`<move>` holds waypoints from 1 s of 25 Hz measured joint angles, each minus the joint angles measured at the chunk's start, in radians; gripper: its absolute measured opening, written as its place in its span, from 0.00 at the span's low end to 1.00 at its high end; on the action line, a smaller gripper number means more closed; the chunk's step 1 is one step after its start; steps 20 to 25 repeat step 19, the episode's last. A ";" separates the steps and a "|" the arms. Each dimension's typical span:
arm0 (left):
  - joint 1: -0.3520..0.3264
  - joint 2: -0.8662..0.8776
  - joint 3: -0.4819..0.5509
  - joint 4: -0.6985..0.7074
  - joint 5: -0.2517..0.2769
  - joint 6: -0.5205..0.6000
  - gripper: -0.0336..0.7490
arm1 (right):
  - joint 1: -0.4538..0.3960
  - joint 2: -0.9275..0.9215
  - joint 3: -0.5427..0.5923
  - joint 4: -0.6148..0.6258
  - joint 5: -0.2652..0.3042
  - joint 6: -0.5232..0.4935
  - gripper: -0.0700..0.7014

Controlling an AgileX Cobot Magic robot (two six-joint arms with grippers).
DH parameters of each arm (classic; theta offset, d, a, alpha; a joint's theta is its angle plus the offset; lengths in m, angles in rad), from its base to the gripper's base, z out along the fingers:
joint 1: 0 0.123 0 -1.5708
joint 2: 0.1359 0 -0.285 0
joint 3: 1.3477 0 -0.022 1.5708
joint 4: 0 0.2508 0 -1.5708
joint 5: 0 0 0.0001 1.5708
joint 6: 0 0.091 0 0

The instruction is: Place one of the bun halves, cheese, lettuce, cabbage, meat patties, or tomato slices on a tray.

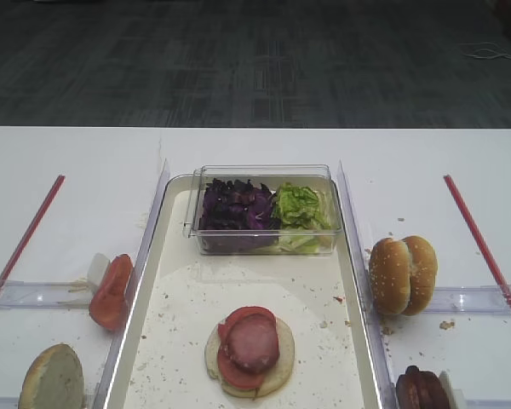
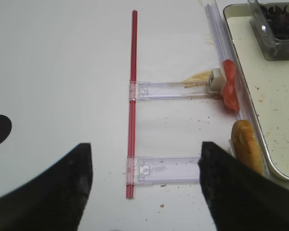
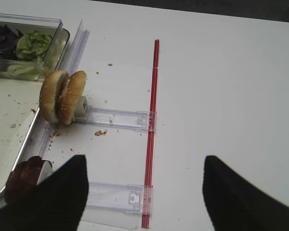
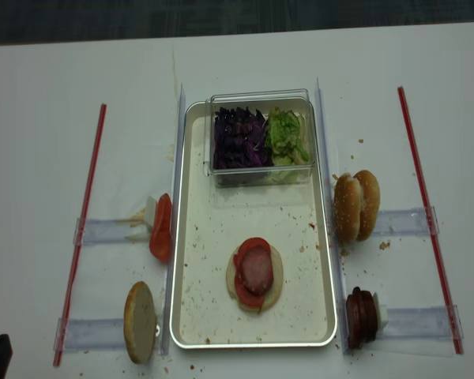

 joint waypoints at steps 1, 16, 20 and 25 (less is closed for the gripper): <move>0.000 0.000 0.000 0.000 0.000 0.000 0.65 | 0.000 0.000 0.000 0.000 0.000 0.000 0.79; 0.000 0.000 0.000 0.000 0.000 0.000 0.65 | 0.000 0.000 0.000 0.000 0.000 0.002 0.79; 0.000 0.000 0.000 0.000 0.000 0.000 0.65 | 0.000 0.000 0.000 0.000 0.000 0.002 0.79; 0.000 0.000 0.000 0.000 0.000 0.000 0.65 | 0.000 0.000 0.000 0.000 0.000 0.002 0.79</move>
